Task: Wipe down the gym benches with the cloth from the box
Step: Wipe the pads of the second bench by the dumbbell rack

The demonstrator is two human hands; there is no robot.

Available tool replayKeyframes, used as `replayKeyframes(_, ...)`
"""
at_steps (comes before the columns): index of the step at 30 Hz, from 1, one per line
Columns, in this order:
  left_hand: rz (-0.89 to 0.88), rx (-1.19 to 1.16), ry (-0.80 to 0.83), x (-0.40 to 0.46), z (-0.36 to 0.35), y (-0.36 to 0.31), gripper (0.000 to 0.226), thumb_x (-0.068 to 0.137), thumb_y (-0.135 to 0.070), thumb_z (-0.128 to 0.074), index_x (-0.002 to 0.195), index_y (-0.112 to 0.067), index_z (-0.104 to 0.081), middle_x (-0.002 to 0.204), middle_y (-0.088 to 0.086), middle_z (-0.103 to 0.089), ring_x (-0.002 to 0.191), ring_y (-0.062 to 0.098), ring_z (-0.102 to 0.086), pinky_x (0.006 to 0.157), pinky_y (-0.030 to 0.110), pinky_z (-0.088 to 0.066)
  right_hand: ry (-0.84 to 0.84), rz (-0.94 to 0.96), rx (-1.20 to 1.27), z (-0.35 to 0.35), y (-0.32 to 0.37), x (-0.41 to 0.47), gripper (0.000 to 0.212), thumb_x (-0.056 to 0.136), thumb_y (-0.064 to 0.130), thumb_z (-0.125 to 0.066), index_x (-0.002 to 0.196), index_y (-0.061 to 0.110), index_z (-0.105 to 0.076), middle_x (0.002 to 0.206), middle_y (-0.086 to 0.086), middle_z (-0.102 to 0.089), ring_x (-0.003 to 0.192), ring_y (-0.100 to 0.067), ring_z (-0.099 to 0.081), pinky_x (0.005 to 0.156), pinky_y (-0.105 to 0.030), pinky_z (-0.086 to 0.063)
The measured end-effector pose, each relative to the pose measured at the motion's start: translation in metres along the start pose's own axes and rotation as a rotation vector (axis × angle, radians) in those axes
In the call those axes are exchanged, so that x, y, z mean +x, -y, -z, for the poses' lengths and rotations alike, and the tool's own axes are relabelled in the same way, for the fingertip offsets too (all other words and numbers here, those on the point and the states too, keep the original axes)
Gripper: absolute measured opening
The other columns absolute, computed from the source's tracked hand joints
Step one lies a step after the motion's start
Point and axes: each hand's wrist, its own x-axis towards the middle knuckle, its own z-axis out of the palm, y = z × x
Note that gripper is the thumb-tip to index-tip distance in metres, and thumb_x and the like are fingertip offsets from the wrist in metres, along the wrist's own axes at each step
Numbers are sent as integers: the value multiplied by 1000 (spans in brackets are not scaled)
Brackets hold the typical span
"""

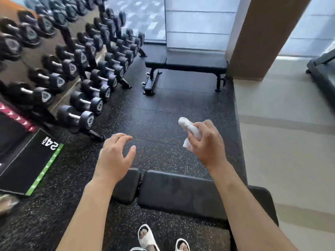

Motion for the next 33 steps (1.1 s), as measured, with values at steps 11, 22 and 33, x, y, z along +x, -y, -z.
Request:
replayKeyframes(11, 320, 120, -202, -92, 91, 95, 33, 99, -30, -65, 129, -17, -68, 136, 2, -61, 128, 25, -52, 110, 48, -44, 230, 318, 121, -87, 129, 4, 24, 92, 29, -73, 111, 14, -71, 101, 3, -56, 99, -18, -49, 81, -30, -43)
replayKeyframes(22, 389, 130, -282, -136, 181, 218, 35, 98, -35, -61, 130, -21, -66, 133, -2, -60, 123, 22, -52, 105, 49, -48, 260, 423, 144, -179, 271, -27, 22, 94, 30, -71, 108, 14, -71, 103, 2, -59, 103, -18, -51, 79, -28, -40)
replayKeyframes(33, 385, 84, -283, -141, 263, 366, 35, 99, -34, -61, 131, -20, -65, 135, -2, -60, 126, 23, -51, 106, 46, -46, 256, 375, 120, -273, 394, -52, 22, 96, 34, -70, 104, 14, -71, 99, 2, -60, 99, -17, -53, 79, -33, -45)
